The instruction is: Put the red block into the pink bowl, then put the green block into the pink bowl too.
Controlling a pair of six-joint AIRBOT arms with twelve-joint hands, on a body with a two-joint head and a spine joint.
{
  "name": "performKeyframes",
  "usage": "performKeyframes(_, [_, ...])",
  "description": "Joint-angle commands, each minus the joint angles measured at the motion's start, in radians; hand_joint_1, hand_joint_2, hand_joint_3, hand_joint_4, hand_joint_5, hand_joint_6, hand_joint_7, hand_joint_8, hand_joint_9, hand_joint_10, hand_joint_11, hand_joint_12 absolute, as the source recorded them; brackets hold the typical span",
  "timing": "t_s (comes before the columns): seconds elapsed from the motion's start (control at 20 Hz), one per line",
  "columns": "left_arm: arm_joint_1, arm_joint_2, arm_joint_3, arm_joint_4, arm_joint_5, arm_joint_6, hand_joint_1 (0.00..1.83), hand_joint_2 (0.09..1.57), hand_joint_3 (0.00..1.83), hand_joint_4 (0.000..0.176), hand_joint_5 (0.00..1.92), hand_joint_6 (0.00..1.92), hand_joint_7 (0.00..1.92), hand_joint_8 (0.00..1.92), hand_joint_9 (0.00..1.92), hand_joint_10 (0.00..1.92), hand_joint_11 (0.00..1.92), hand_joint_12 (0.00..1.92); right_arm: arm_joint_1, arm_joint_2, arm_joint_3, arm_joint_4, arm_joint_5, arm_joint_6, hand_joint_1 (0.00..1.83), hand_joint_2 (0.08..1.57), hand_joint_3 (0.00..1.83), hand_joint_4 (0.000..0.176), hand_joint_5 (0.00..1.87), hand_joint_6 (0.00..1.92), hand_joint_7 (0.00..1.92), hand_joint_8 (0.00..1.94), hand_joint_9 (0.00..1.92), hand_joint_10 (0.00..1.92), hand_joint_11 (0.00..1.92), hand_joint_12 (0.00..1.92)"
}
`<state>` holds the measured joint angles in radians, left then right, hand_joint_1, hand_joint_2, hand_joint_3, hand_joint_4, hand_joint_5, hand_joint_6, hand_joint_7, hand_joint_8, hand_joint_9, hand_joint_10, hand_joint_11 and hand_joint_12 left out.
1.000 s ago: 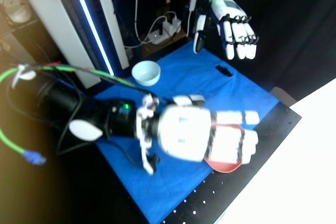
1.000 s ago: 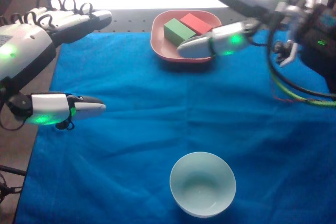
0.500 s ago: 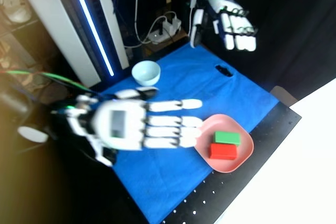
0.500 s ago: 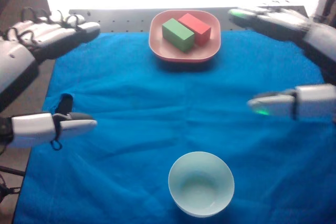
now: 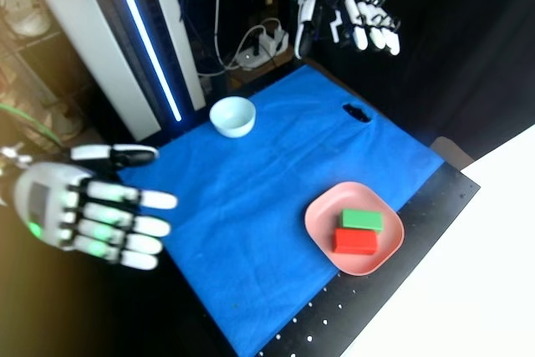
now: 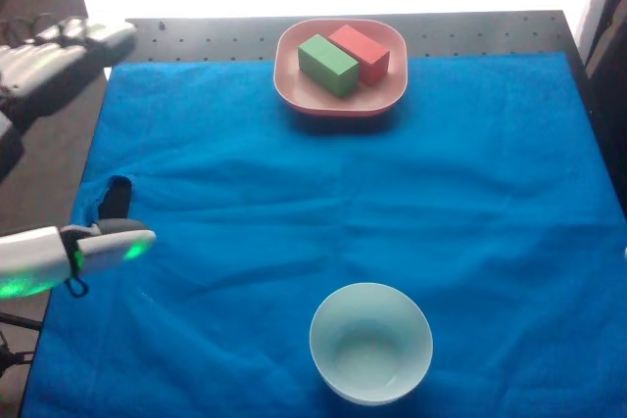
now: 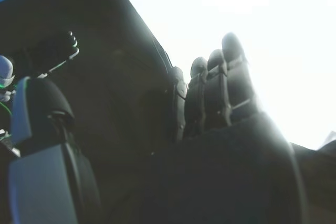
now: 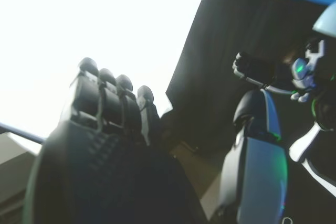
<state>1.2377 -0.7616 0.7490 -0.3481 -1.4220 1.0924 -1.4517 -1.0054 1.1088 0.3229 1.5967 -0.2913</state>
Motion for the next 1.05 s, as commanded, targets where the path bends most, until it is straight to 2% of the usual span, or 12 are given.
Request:
performKeyframes(0.0, [0.002,0.007,0.0,0.005,-0.152,-0.012,0.85,0.92,0.01,0.032,0.12,0.0,0.1,0.0,0.06,0.01,0.0,0.37,0.005,0.009,0.003,0.024,0.149,0.007,0.81,0.83,0.0,0.072,0.15,0.0,0.09,0.0,0.02,0.0,0.0,0.0])
performKeyframes(0.05, [0.015,0.007,-0.003,-0.002,-0.166,-0.016,0.83,0.93,0.01,0.036,0.11,0.0,0.09,0.0,0.04,0.0,0.0,0.25,0.005,0.009,0.003,0.026,0.15,0.007,0.83,0.84,0.0,0.053,0.16,0.01,0.1,0.0,0.03,0.0,0.0,0.0])
performKeyframes(0.2, [0.027,0.007,-0.007,-0.017,-0.178,-0.016,0.78,0.92,0.0,0.053,0.1,0.0,0.08,0.0,0.04,0.0,0.0,0.18,0.005,0.009,0.002,0.041,0.155,0.007,0.84,0.86,0.0,0.064,0.18,0.01,0.12,0.01,0.05,0.01,0.0,0.0])
performKeyframes(0.4, [0.029,0.007,-0.006,-0.021,-0.183,-0.019,0.73,0.92,0.0,0.093,0.05,0.0,0.06,0.0,0.1,0.01,0.0,0.5,0.005,0.009,0.003,0.052,0.163,0.006,0.77,0.87,0.01,0.095,0.16,0.0,0.14,0.01,0.09,0.02,0.03,0.01])
performKeyframes(0.55, [0.029,0.007,-0.004,-0.021,-0.199,-0.019,0.7,0.91,0.0,0.138,0.0,0.0,0.02,0.0,0.1,0.0,0.0,0.65,0.006,0.009,0.001,0.051,0.165,0.007,0.74,0.84,0.0,0.158,0.2,0.0,0.18,0.01,0.14,0.01,0.08,0.06])
performKeyframes(0.6, [0.029,0.007,-0.005,-0.02,-0.207,-0.019,0.66,0.9,0.0,0.165,0.0,0.0,0.0,0.0,0.1,0.0,0.0,0.66,0.006,0.009,-0.001,0.051,0.165,0.007,0.72,0.84,0.0,0.149,0.2,0.0,0.19,0.0,0.18,0.0,0.02,0.32])
performKeyframes(0.65, [0.029,0.007,-0.005,-0.018,-0.217,-0.019,0.58,0.92,0.0,0.153,0.0,0.0,0.0,0.0,0.12,0.01,0.0,0.85,0.006,0.009,-0.001,0.051,0.165,0.007,0.67,0.82,0.0,0.119,0.18,0.0,0.2,0.0,0.2,0.0,0.0,0.47])
performKeyframes(0.7, [0.029,0.01,-0.003,-0.012,-0.228,-0.022,0.49,0.92,0.0,0.17,0.0,0.0,0.0,0.0,0.1,0.0,0.0,0.97,0.006,0.009,-0.001,0.049,0.165,0.007,0.67,0.84,0.01,0.117,0.1,0.0,0.13,0.0,0.11,0.0,0.0,0.34])
performKeyframes(0.75, [0.026,0.015,0.002,-0.002,-0.253,-0.025,0.42,0.97,0.02,0.175,0.0,0.0,0.0,0.0,0.06,0.0,0.0,0.97,0.014,0.013,0.001,0.045,0.165,0.006,0.67,0.97,0.02,0.14,0.04,0.0,0.07,0.0,0.04,0.0,0.0,0.07])
performKeyframes(0.8, [0.024,0.016,0.003,-0.001,-0.257,-0.025,0.47,1.0,0.02,0.176,0.0,0.0,0.0,0.0,0.01,0.0,0.0,0.65,0.02,0.014,0.002,0.042,0.165,0.006,0.62,1.01,0.03,0.169,0.01,0.0,0.08,0.0,0.05,0.01,0.0,0.01])
performKeyframes(0.85, [0.012,0.019,0.008,0.007,-0.279,-0.025,0.51,0.99,0.01,0.176,0.0,0.0,0.0,0.0,0.0,0.0,0.0,0.3,0.055,0.017,0.011,0.02,0.165,0.006,0.65,0.99,0.01,0.175,0.02,0.0,0.05,0.0,0.02,0.0,0.0,0.0])
performKeyframes(1.0, [-0.015,0.032,0.021,0.012,-0.309,-0.021,0.34,0.93,0.0,0.176,0.0,0.0,0.0,0.0,0.0,0.0,0.0,0.14,0.142,0.023,0.029,-0.037,0.166,0.006,0.52,0.94,0.0,0.172,0.0,0.0,0.03,0.01,0.04,0.01,0.03,0.02])
